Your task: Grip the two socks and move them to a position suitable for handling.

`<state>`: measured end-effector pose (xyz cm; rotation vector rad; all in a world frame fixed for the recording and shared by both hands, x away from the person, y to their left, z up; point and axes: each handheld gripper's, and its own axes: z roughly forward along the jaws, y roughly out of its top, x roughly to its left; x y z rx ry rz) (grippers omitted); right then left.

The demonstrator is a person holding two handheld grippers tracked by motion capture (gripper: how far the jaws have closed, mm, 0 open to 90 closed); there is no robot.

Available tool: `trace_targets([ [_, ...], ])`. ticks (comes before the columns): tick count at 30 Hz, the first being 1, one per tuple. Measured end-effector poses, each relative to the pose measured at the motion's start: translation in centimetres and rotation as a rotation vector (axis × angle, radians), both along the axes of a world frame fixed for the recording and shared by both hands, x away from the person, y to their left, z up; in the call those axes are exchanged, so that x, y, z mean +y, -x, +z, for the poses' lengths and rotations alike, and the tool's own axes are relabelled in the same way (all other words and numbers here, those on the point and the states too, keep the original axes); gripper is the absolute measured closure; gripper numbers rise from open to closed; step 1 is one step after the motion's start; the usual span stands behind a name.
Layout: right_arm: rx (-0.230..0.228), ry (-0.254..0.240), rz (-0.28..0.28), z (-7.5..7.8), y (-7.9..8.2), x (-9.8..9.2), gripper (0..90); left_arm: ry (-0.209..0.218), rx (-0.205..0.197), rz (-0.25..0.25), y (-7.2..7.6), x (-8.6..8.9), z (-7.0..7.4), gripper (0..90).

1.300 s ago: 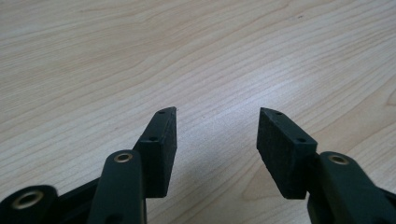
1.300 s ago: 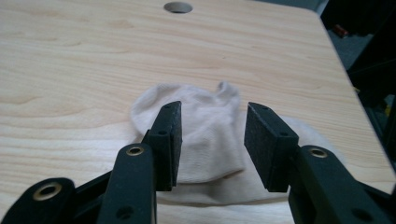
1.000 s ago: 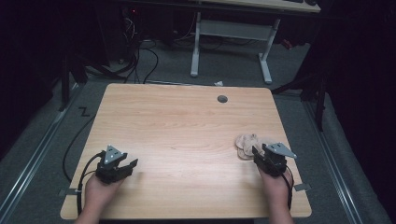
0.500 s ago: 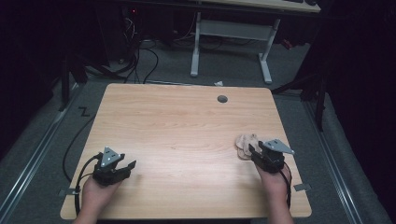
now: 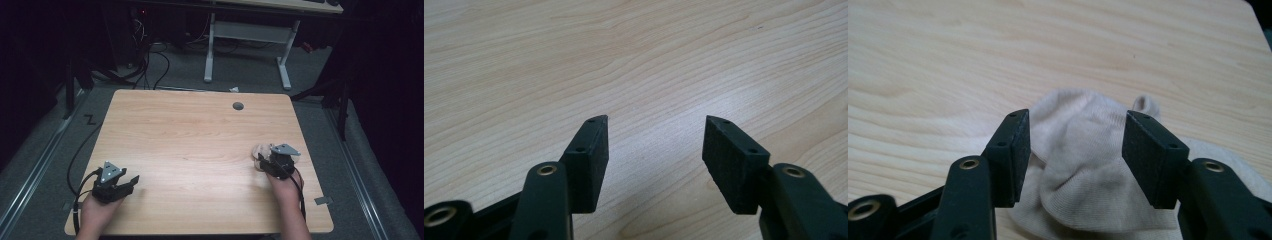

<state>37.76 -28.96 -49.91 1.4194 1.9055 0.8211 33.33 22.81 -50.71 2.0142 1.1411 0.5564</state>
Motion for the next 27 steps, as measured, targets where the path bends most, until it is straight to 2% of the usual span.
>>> trace_targets([
  [1, 0.009, 0.027, 0.004, -0.3, -0.3, 0.1, 44.9, 0.0, 0.0, 0.0, 0.0, 0.0, 0.0, 44.4],
  [5, 0.051, 0.083, -0.011, -1.2, -0.7, 0.4, 44.3, 0.001, 0.0, 0.003, 0.0, 0.0, -0.1, 44.4],
  [8, 0.057, 0.099, -0.02, -1.5, -0.9, 0.3, 44.9, -0.002, 0.003, 0.0, 0.0, -0.1, -0.1, 44.3],
  [9, 0.072, 0.1, -0.023, -1.8, -1.0, 0.1, 48.3, -0.004, 0.005, -0.006, -0.1, -0.2, -0.1, 44.2],
  [12, 0.078, 0.098, -0.026, -2.0, -0.9, 0.1, 51.4, -0.007, 0.006, -0.009, -0.1, -0.3, -0.1, 44.2],
  [15, 0.07, 0.082, -0.038, -1.8, -0.7, -0.2, 65.6, -0.005, 0.008, -0.012, -0.3, -0.5, -0.2, 44.2],
  [16, 0.07, 0.082, -0.038, -1.8, -0.7, -0.2, 65.6, -0.005, 0.008, -0.012, -0.3, -0.5, -0.2, 44.2],
  [17, 0.062, 0.067, -0.046, -1.7, -0.6, -0.4, 72.1, -0.004, 0.006, -0.015, -0.3, -0.5, -0.2, 44.2],
  [19, 0.054, 0.047, -0.055, -1.5, -0.4, -0.8, 77.1, -0.007, 0.008, -0.019, -0.3, -0.6, -0.2, 44.2],
  [23, 0.027, 0.007, -0.049, -1.0, -0.1, -1.2, 79.7, -0.009, 0.01, -0.02, -0.3, -0.6, -0.2, 44.2],
  [26, 0.006, 0.007, -0.043, -0.7, 0.1, -1.2, 79.9, -0.007, 0.008, -0.02, -0.4, -0.6, -0.2, 44.2],
  [27, -0.009, -0.014, -0.037, -0.4, 0.4, -1.2, 80.1, -0.005, 0.007, -0.02, -0.4, -0.6, -0.2, 44.1],
])
